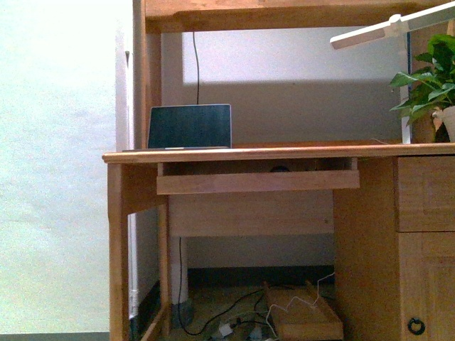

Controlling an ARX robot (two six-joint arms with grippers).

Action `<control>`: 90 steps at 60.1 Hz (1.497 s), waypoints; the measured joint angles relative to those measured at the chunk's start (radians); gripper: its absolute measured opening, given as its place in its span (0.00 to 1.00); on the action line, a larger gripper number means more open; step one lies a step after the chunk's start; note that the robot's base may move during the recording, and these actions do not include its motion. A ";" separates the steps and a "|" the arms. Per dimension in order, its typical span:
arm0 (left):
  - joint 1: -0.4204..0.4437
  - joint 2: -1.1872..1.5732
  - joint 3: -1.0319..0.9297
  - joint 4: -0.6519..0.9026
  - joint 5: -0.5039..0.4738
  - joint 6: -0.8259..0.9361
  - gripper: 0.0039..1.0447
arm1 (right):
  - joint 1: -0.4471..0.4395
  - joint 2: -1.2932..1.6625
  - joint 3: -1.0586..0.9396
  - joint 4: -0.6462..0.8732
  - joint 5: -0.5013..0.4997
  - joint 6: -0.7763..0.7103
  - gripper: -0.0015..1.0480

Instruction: Place mouse

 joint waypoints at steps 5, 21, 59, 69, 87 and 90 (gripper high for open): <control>0.000 0.000 0.000 0.000 0.000 0.000 0.93 | 0.000 0.000 0.000 0.000 -0.001 0.000 0.93; 0.000 0.000 0.000 0.000 0.000 0.000 0.93 | 0.000 0.000 0.000 0.000 0.000 0.000 0.93; 0.000 0.000 0.000 0.000 0.000 0.000 0.93 | 0.000 0.000 0.000 0.000 0.000 0.000 0.93; 0.000 0.000 0.000 0.000 0.000 0.000 0.93 | 0.000 0.000 0.000 0.000 0.000 0.000 0.93; 0.000 0.000 0.000 0.000 0.000 0.000 0.93 | 0.000 0.000 0.000 0.000 -0.001 0.000 0.93; 0.000 0.000 0.000 0.000 -0.001 0.000 0.93 | 0.000 0.000 0.000 0.000 -0.001 0.000 0.93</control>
